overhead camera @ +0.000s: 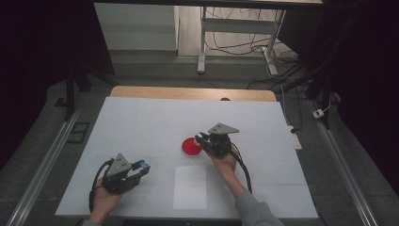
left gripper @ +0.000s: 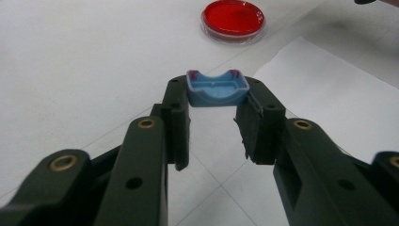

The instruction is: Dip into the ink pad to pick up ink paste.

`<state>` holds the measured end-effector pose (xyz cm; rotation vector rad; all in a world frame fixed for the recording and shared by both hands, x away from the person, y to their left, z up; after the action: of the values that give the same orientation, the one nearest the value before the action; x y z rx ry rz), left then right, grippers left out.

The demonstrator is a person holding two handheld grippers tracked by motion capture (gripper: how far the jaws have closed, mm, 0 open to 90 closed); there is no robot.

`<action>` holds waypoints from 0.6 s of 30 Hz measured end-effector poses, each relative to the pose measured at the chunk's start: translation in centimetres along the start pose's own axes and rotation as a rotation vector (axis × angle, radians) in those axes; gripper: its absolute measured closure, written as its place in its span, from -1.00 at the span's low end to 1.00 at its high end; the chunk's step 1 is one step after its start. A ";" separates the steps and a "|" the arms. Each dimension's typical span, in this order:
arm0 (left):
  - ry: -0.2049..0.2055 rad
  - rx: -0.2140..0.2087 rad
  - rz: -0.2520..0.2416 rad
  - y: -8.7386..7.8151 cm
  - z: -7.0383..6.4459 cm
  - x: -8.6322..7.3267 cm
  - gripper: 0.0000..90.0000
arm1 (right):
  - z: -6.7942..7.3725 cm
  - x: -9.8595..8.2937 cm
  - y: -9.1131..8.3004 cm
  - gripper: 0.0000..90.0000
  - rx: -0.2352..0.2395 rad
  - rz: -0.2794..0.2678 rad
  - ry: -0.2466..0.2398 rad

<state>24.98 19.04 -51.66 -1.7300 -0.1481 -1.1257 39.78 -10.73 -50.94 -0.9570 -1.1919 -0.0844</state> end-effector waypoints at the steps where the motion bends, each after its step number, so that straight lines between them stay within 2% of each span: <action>1: -0.001 0.000 -0.001 0.0 0.0 0.0 0.45 | 0.0 0.0 -0.1 0.68 0.000 -0.003 0.001; 18: -0.002 0.003 -0.002 -0.1 0.1 0.0 0.45 | 0.0 0.2 -1.6 0.68 0.024 -0.032 0.018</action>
<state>25.00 19.17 -51.62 -1.7286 -0.1531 -1.1247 39.08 -11.66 -49.88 -0.9149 -1.1896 -0.1040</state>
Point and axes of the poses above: each handheld gripper's, and its own axes: y roughly forward along the jaws, x roughly out of its top, z roughly to its left, the point moved 2 cm from there along y, roughly forward along the jaws, and after that the axes turned 8 degrees about z, right-handed, at the moved point
